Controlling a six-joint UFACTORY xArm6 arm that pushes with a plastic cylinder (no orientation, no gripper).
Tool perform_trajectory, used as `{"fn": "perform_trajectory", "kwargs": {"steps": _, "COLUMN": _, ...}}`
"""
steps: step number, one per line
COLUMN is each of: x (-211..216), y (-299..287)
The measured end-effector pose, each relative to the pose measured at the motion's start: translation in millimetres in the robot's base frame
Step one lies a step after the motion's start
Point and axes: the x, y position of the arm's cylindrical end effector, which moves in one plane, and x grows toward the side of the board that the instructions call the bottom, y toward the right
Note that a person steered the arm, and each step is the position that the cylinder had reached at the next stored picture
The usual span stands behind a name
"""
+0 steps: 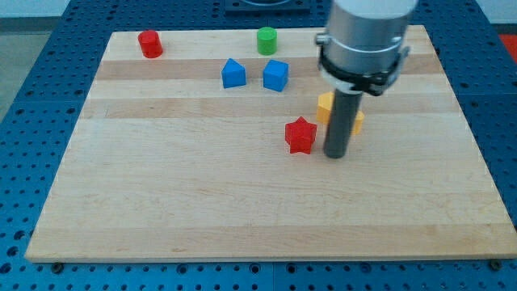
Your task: Slide red star towards center left
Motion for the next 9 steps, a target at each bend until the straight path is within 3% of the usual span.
{"fn": "perform_trajectory", "kwargs": {"steps": 5, "x": -29.0, "y": -22.9}}
{"fn": "perform_trajectory", "kwargs": {"steps": 7, "x": -36.1, "y": -68.4}}
{"fn": "perform_trajectory", "kwargs": {"steps": 9, "x": -59.6, "y": -75.5}}
